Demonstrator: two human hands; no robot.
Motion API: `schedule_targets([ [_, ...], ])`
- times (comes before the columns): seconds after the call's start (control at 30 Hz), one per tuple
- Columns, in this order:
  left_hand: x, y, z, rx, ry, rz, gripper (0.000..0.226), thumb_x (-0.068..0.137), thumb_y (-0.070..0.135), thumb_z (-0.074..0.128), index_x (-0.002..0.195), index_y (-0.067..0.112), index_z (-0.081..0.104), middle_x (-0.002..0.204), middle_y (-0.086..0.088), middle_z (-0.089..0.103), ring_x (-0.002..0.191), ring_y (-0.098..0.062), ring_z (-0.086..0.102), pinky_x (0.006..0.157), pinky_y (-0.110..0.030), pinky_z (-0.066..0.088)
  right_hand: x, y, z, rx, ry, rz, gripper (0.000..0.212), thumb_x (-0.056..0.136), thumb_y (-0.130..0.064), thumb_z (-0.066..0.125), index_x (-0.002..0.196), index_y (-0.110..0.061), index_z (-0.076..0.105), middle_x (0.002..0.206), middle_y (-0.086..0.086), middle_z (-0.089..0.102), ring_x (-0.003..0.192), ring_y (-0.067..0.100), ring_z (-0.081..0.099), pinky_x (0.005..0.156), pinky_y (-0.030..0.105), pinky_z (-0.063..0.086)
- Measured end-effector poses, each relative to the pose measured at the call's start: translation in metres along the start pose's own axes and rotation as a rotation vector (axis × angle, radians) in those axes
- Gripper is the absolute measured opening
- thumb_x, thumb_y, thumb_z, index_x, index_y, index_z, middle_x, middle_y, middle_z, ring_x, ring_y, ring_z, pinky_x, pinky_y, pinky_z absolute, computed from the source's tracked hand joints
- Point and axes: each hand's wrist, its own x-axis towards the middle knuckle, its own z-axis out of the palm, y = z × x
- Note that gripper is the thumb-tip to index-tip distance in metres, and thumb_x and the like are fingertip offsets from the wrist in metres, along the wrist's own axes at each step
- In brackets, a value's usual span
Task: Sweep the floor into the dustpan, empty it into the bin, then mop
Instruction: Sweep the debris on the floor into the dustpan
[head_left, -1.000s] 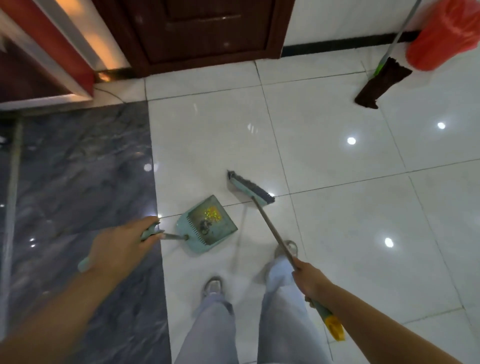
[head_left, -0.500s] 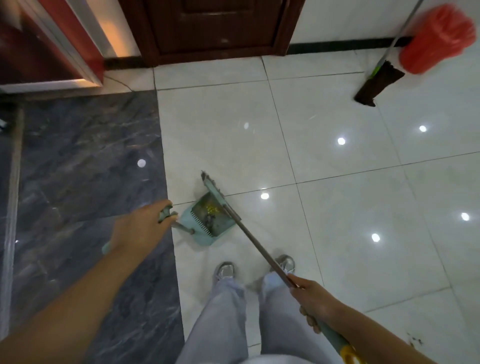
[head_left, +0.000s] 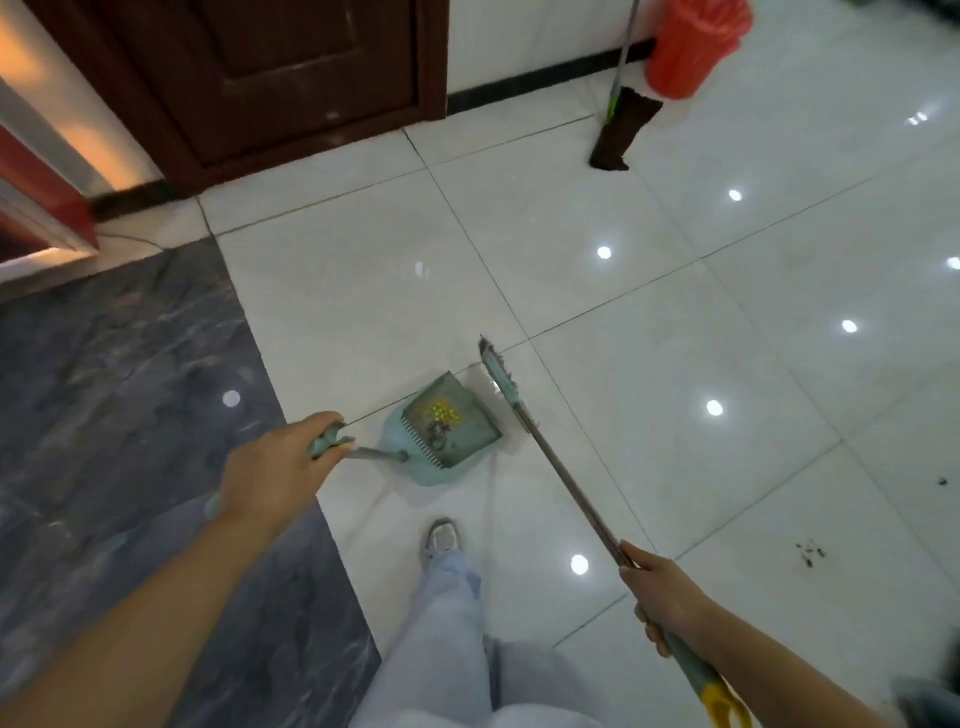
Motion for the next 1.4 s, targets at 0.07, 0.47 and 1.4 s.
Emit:
schedule_targets([
  [0.07,-0.011,0.016,0.005,0.032,0.014,0.074,0.034,0.085,0.044,0.063,0.114,0.027,0.066,0.091,-0.001,0.070,0.084,-0.027,0.064,0.072,-0.034,0.048,-0.004,0.031,0.001,0.066,0.011,0.012,0.047,0.102,-0.021,0.038,0.148,-0.028,0.033,0.062,0.008,0.049,0.039,0.014,0.043,0.036,0.021,0.040],
  [0.47,-0.066,0.077,0.034,0.177,-0.066,0.379,0.036,0.086,0.052,0.058,0.116,0.033,0.062,0.100,0.003,0.071,0.088,-0.027,0.065,0.070,-0.032,0.046,-0.047,0.206,0.037,0.363,0.129,0.085,0.044,0.101,-0.019,0.037,0.145,-0.022,0.036,0.073,0.012,0.051,0.051,0.018,0.047,0.042,0.025,0.045],
  [1.4,0.030,0.155,-0.012,0.271,-0.322,0.941,0.025,0.087,0.053,0.056,0.105,0.036,0.060,0.087,0.008,0.068,0.081,-0.021,0.062,0.071,-0.031,0.049,-0.129,0.080,0.133,1.066,0.328,0.284,0.036,0.100,-0.013,0.036,0.133,-0.021,0.049,0.067,0.012,0.047,0.049,0.018,0.041,0.041,0.021,0.039],
])
